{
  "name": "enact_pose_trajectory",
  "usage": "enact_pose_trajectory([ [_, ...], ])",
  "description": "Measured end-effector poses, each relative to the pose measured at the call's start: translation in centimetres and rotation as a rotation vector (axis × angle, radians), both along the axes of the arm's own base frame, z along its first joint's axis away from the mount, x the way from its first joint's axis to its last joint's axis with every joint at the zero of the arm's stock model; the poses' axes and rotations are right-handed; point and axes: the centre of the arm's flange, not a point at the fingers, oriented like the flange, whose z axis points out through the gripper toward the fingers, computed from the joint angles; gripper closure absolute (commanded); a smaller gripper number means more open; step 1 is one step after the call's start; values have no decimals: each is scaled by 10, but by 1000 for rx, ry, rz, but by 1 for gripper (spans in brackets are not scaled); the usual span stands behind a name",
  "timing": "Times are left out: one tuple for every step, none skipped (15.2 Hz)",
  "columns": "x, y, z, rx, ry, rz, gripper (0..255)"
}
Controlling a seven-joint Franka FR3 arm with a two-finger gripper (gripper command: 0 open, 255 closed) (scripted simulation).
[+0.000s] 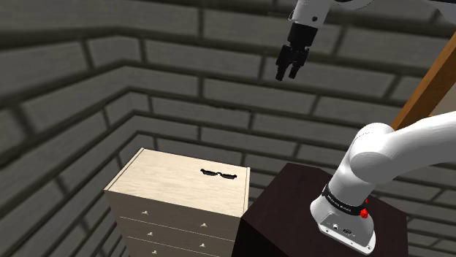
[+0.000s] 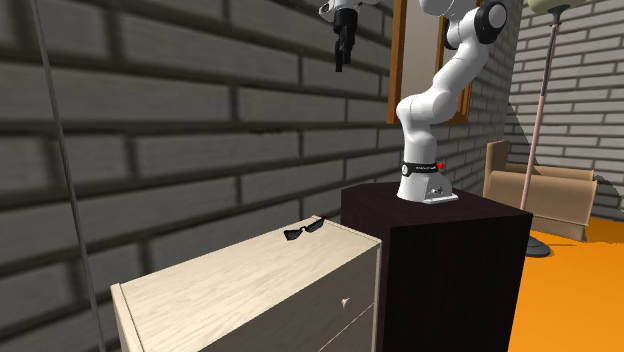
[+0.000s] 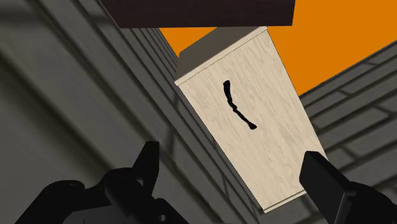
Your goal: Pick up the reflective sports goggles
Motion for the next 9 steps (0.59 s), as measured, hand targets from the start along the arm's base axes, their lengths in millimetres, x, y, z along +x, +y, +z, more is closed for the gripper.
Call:
enact_pose_trajectory([
  [0,0,0,0,0,0,0],
  [2,1,-6,1,1,7,0],
  [7,2,-14,2,2,17,0],
  [12,1,-24,2,3,29,0],
  [15,2,-35,4,3,43,0],
  [19,4,-47,5,4,56,0],
  [27,3,-57,6,5,70,0],
  [31,6,-69,7,6,84,0],
  [38,7,-82,9,7,98,0],
])
